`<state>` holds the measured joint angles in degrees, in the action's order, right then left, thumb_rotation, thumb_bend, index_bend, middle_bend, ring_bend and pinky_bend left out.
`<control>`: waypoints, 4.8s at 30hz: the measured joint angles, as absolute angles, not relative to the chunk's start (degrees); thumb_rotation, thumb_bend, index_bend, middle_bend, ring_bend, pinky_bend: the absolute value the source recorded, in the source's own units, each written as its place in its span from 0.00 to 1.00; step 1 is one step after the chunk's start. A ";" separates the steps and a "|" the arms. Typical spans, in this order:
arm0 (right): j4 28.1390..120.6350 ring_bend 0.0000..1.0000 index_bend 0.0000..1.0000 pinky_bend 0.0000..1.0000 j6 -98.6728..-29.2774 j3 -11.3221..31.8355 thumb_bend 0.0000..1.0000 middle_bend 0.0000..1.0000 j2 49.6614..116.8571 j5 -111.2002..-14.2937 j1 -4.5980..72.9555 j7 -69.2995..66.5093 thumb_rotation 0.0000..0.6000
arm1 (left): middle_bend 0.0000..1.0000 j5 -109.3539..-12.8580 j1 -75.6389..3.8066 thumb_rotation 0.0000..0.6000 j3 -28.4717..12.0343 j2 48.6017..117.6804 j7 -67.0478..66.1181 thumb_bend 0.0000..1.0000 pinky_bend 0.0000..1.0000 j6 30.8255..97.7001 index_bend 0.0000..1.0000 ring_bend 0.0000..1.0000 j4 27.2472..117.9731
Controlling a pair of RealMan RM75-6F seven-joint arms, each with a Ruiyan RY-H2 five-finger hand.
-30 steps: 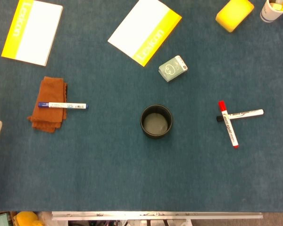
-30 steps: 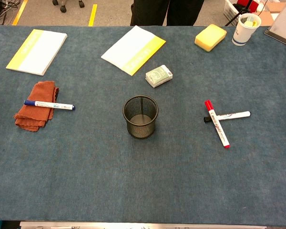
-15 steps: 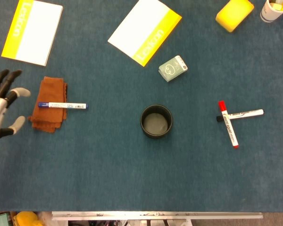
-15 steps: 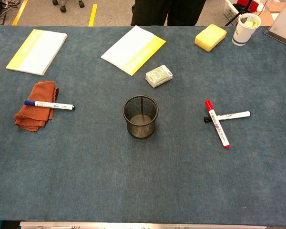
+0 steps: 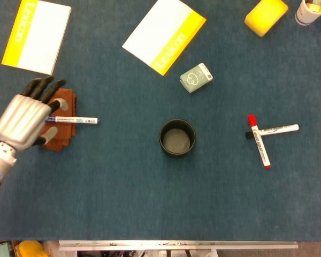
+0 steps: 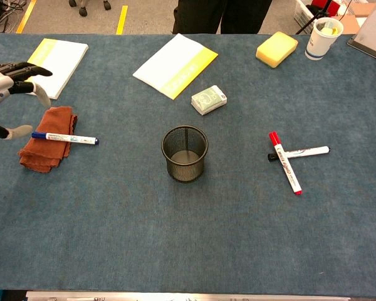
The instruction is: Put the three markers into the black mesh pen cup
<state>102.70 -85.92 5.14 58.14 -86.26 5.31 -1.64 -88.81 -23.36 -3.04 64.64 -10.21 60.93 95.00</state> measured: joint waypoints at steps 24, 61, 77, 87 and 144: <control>100.56 0.10 0.20 0.28 -84.34 4.91 0.30 0.19 58.45 -85.56 5.55 -3.39 1.00 | 0.09 -68.26 -30.26 1.00 -3.49 75.86 -27.42 0.27 0.08 50.96 0.40 0.01 88.97; 98.69 0.10 0.20 0.28 -84.59 4.57 0.30 0.19 58.32 -84.92 4.48 -5.42 1.00 | 0.10 -57.23 -34.91 1.00 -2.95 85.25 -34.86 0.28 0.08 53.72 0.50 0.01 85.37; 99.33 0.10 0.20 0.28 -85.25 4.59 0.30 0.19 57.79 -85.03 3.98 -5.21 1.00 | 0.10 -56.95 -35.11 1.00 -2.08 86.49 -33.63 0.28 0.08 54.33 0.50 0.01 83.58; 99.18 0.10 0.20 0.28 -85.28 4.56 0.30 0.19 57.76 -84.99 3.80 -5.39 1.00 | 0.12 -56.93 -35.73 1.00 -2.33 86.50 -33.57 0.28 0.08 54.65 0.53 0.01 83.72; 99.78 0.10 0.20 0.28 -84.49 4.57 0.30 0.19 57.63 -86.39 4.95 -4.59 1.00 | 0.22 -55.09 -42.91 1.00 -16.17 69.88 17.43 0.28 0.08 42.37 0.63 0.03 119.79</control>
<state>99.78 -84.49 4.57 57.63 -86.39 4.95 -4.59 -55.09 -42.91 -16.17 69.88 17.43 42.37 119.79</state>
